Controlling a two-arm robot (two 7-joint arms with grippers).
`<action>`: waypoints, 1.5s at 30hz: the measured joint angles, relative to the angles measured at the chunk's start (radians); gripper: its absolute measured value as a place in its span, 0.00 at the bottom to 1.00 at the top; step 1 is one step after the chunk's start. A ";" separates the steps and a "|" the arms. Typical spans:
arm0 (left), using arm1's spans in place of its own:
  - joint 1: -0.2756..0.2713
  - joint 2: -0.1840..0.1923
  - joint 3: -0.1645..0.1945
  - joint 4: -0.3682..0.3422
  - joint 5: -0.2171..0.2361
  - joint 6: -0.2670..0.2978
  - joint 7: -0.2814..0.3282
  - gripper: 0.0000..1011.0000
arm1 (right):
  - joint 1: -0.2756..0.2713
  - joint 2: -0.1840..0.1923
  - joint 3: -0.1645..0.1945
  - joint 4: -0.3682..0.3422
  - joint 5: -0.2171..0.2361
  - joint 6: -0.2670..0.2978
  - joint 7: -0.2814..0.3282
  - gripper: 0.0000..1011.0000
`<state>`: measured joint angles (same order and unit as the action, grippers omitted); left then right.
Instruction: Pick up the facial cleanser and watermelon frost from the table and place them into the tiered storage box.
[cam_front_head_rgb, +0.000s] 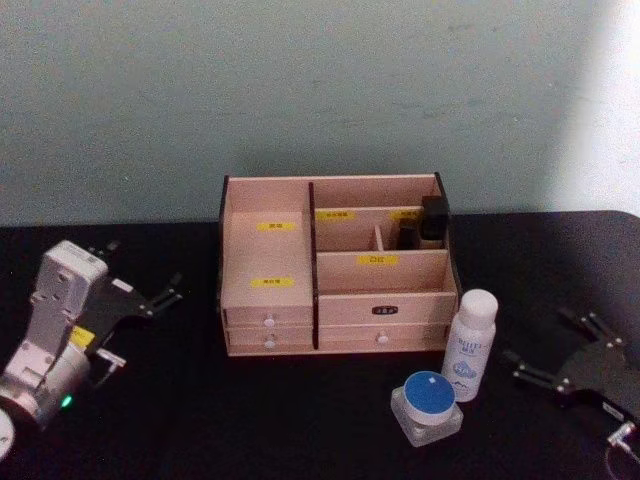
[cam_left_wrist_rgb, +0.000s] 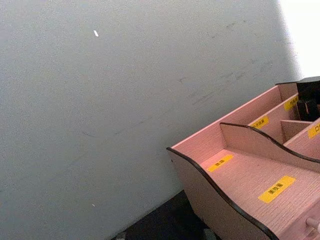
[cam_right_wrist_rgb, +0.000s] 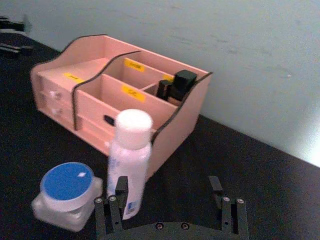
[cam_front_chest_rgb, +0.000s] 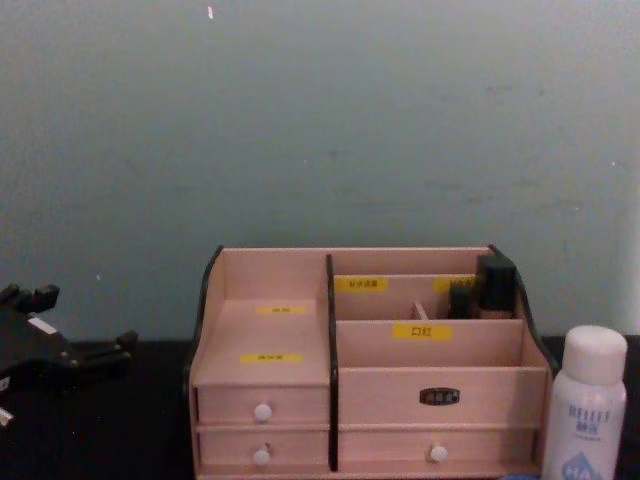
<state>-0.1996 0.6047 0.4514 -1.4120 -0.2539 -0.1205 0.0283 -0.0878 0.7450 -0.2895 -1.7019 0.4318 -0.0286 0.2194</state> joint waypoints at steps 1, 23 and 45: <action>0.000 0.000 0.000 0.000 0.000 0.000 0.000 0.99 | -0.012 0.006 0.006 -0.013 0.006 0.005 0.011 0.99; 0.000 0.000 0.000 0.000 0.000 0.000 0.000 0.99 | 0.033 -0.060 -0.003 -0.017 0.060 0.137 0.129 0.99; 0.000 0.000 0.000 0.000 0.000 0.000 0.000 0.99 | 0.142 -0.173 -0.022 0.098 -0.023 0.143 0.170 0.99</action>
<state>-0.1995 0.6047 0.4514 -1.4120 -0.2539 -0.1205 0.0283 0.0547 0.5721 -0.3120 -1.6043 0.4090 0.1149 0.3891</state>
